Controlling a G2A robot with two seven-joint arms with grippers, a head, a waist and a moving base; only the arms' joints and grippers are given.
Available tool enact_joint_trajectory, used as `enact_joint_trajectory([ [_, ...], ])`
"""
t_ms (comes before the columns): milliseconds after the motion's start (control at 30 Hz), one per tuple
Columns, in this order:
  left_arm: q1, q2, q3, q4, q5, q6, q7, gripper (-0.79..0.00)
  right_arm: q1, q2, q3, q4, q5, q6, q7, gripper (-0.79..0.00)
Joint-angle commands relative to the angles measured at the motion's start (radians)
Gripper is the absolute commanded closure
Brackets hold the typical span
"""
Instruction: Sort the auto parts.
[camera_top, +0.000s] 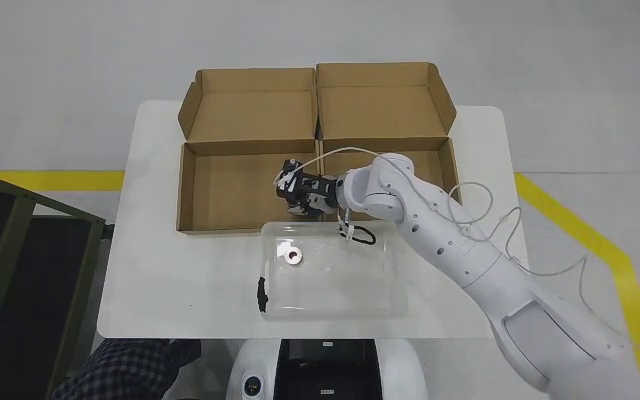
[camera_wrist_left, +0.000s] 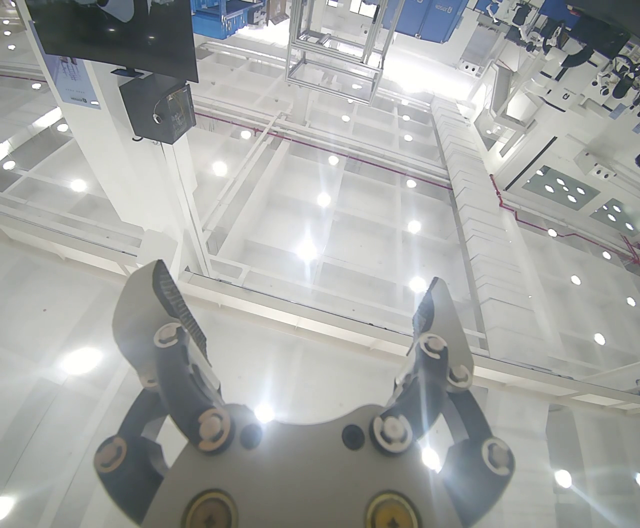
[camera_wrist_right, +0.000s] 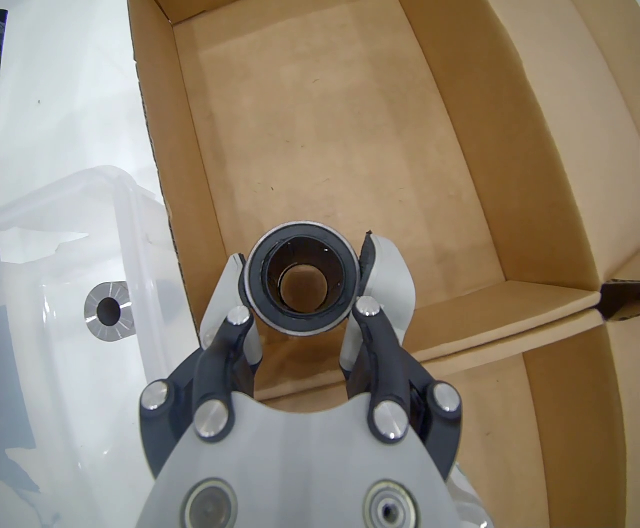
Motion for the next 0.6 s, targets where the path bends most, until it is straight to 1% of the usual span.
enact_joint_trajectory([
  [0,0.000,0.000,0.000,0.000,0.000,0.000,0.000,-0.785,-0.002,0.000,0.003,-0.002,-0.001,-0.003,0.003,-0.360],
  [67,0.000,0.000,0.000,0.000,0.000,0.000,0.000,-0.785,-0.003,-0.001,0.006,-0.003,-0.005,-0.004,0.004,-0.372],
  [300,0.000,0.000,0.000,0.000,0.000,0.000,0.000,-0.785,-0.005,-0.002,0.019,-0.026,-0.023,-0.005,0.013,-0.379],
  [567,0.000,0.000,0.000,0.000,0.000,0.000,0.000,-0.785,-0.023,0.021,0.086,-0.153,-0.079,0.007,0.036,-0.382],
])
